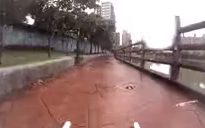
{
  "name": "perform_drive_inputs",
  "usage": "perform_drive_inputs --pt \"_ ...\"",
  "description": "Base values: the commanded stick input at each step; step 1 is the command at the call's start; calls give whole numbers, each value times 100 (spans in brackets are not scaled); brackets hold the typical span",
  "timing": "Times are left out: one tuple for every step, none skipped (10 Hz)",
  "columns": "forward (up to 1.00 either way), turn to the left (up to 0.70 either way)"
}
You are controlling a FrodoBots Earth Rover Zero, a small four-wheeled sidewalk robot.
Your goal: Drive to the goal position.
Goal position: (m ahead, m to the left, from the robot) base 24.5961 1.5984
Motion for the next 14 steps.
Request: perform_drive_inputs --pt "50 0" --pt "50 0" --pt "50 0" --pt "50 0" --pt "50 0" --pt "50 0" --pt "50 0" --pt "50 0" --pt "50 0" --pt "50 0" --pt "50 0" --pt "50 0" --pt "50 0" --pt "50 15"
